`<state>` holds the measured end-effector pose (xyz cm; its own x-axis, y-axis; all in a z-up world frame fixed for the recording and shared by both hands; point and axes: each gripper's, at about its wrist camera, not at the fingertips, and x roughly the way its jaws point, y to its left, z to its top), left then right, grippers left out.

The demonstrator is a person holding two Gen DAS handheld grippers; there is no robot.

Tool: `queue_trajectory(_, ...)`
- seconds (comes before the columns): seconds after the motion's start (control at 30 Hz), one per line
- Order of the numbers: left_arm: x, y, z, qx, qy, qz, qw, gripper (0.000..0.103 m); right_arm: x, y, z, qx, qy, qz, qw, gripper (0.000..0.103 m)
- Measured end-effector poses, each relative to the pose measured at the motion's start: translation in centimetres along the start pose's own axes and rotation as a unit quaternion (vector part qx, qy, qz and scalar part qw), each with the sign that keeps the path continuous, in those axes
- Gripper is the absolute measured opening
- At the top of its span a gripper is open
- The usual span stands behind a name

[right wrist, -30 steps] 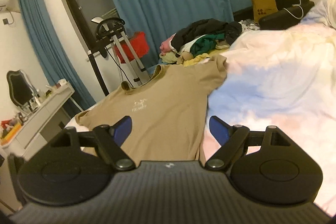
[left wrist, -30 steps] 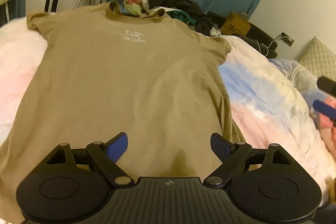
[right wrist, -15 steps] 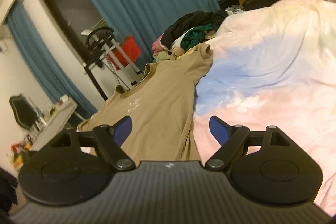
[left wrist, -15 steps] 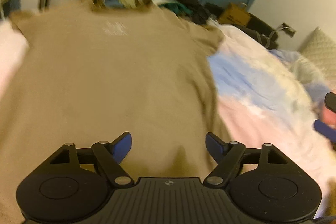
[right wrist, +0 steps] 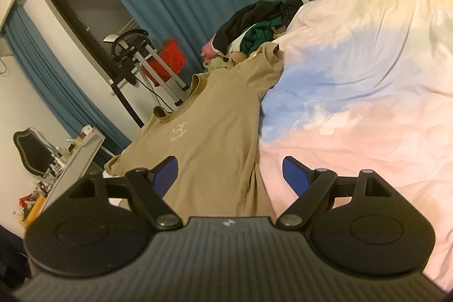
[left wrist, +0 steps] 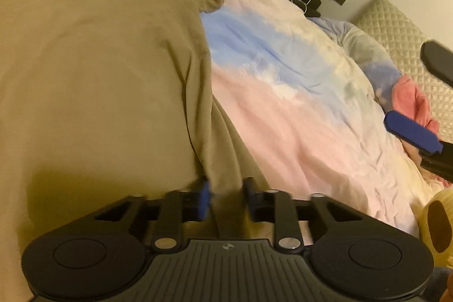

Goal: Fold clothes

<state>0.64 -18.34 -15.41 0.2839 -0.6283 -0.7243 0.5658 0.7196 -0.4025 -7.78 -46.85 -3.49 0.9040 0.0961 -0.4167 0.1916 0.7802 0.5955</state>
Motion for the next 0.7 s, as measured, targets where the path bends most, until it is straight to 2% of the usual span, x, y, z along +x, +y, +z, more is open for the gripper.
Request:
queue_trajectory(0.03,0.0,-0.3,0.0,0.004,0.001,-0.003,1.0000,0.006,0.0,-0.1,0.0,0.001,-0.001,0.001,1.000,0.083)
queue_trajectory(0.1,0.0,-0.9,0.1,0.012,0.003,-0.009,0.9999,0.005,-0.1,-0.2,0.1,0.005,-0.005,0.001,1.000,0.083)
queue_trajectory(0.2,0.0,-2.9,0.7,0.051,0.010,-0.007,0.9986,0.005,-0.7,-0.2,0.3,0.002,-0.025,-0.004,1.000,0.083)
queue_trajectory(0.37,1.9,-4.9,1.4,0.071,0.026,-0.010,0.9971,0.005,-3.1,0.4,0.9,-0.034,-0.111,-0.035,0.993,0.084)
queue_trajectory(0.43,3.2,-5.0,1.4,0.065,0.035,-0.013,0.9972,0.006,-3.3,0.5,0.9,-0.044,-0.117,-0.034,0.992,0.084)
queue_trajectory(0.53,4.0,-5.0,1.2,0.061,0.039,-0.015,0.9973,0.011,-2.7,0.8,0.7,-0.059,-0.106,-0.029,0.992,0.084)
queue_trajectory(0.57,4.0,-5.0,1.2,0.061,0.038,-0.016,0.9973,0.020,-2.4,0.9,0.6,-0.063,-0.101,-0.028,0.992,0.084)
queue_trajectory(0.6,3.7,-5.0,1.2,0.064,0.039,-0.022,0.9969,0.033,-2.2,1.1,0.6,-0.067,-0.097,-0.026,0.993,0.084)
queue_trajectory(0.63,3.2,-4.9,1.5,0.063,0.040,-0.020,0.9970,0.050,-2.0,1.2,0.6,-0.070,-0.095,-0.022,0.993,0.084)
queue_trajectory(0.7,2.1,-4.6,1.9,0.061,0.042,-0.014,0.9972,0.067,-2.0,1.3,0.6,-0.070,-0.096,-0.016,0.993,0.084)
